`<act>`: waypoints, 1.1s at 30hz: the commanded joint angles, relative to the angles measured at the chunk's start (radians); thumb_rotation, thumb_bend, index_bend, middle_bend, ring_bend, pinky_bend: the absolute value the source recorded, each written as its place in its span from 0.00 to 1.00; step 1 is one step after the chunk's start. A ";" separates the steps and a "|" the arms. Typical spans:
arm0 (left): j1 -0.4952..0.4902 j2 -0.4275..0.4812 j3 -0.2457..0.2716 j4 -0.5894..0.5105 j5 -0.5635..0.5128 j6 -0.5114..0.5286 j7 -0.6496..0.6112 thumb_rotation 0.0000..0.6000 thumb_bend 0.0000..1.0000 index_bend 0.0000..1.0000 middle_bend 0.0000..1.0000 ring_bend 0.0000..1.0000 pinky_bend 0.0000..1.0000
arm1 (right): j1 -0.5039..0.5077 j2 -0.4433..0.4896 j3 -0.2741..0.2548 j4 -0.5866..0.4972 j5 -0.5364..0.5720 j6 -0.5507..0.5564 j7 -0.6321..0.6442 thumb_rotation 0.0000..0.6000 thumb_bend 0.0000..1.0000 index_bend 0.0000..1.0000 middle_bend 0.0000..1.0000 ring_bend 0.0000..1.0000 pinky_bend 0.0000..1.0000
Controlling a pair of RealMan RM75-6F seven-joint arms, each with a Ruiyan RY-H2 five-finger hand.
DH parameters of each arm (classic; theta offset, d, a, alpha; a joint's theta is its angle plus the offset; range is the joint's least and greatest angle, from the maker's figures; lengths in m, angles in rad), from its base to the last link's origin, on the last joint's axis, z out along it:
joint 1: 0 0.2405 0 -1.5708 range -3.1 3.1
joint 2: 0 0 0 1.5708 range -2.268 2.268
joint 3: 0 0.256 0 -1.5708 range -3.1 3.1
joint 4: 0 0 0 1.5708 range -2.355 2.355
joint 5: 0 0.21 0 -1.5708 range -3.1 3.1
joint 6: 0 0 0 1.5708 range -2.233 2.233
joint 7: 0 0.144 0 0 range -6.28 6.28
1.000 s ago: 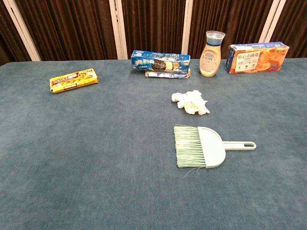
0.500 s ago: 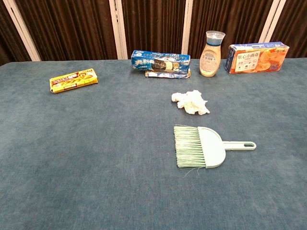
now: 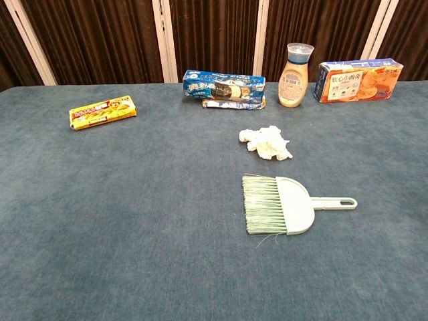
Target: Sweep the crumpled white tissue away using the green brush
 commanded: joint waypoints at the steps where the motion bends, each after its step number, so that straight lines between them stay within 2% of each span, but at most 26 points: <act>1: 0.000 -0.001 -0.001 -0.001 -0.001 0.000 0.002 1.00 0.05 0.00 0.00 0.00 0.00 | 0.029 -0.010 0.016 -0.014 0.016 -0.040 0.013 1.00 0.30 0.00 0.62 0.70 0.73; 3: -0.001 -0.001 -0.001 -0.002 -0.002 0.000 0.002 1.00 0.05 0.00 0.00 0.00 0.00 | 0.055 -0.020 0.028 -0.025 0.040 -0.084 0.014 1.00 0.30 0.01 0.77 0.84 0.84; 6: -0.001 -0.001 -0.002 -0.003 -0.005 -0.002 0.002 1.00 0.05 0.00 0.00 0.00 0.00 | 0.097 -0.042 0.052 -0.035 0.075 -0.146 -0.010 1.00 0.30 0.12 0.87 0.93 0.91; 9: -0.001 0.000 -0.003 -0.004 -0.007 -0.003 0.000 1.00 0.05 0.00 0.00 0.00 0.00 | 0.140 -0.074 0.073 -0.036 0.108 -0.201 -0.059 1.00 0.30 0.24 0.91 0.97 0.94; 15: -0.001 0.002 -0.002 -0.003 -0.003 -0.002 -0.007 1.00 0.05 0.00 0.00 0.00 0.00 | 0.205 -0.168 0.094 -0.021 0.193 -0.291 -0.185 1.00 0.30 0.39 0.93 0.98 0.95; 21: -0.003 0.005 -0.001 -0.002 -0.002 -0.006 -0.016 1.00 0.05 0.00 0.00 0.00 0.00 | 0.250 -0.269 0.111 0.013 0.293 -0.337 -0.301 1.00 0.30 0.40 0.93 0.99 0.95; 33: -0.004 0.008 0.000 -0.002 -0.002 -0.009 -0.024 1.00 0.05 0.00 0.00 0.00 0.00 | 0.311 -0.388 0.145 0.080 0.444 -0.358 -0.427 1.00 0.30 0.43 0.94 0.99 0.95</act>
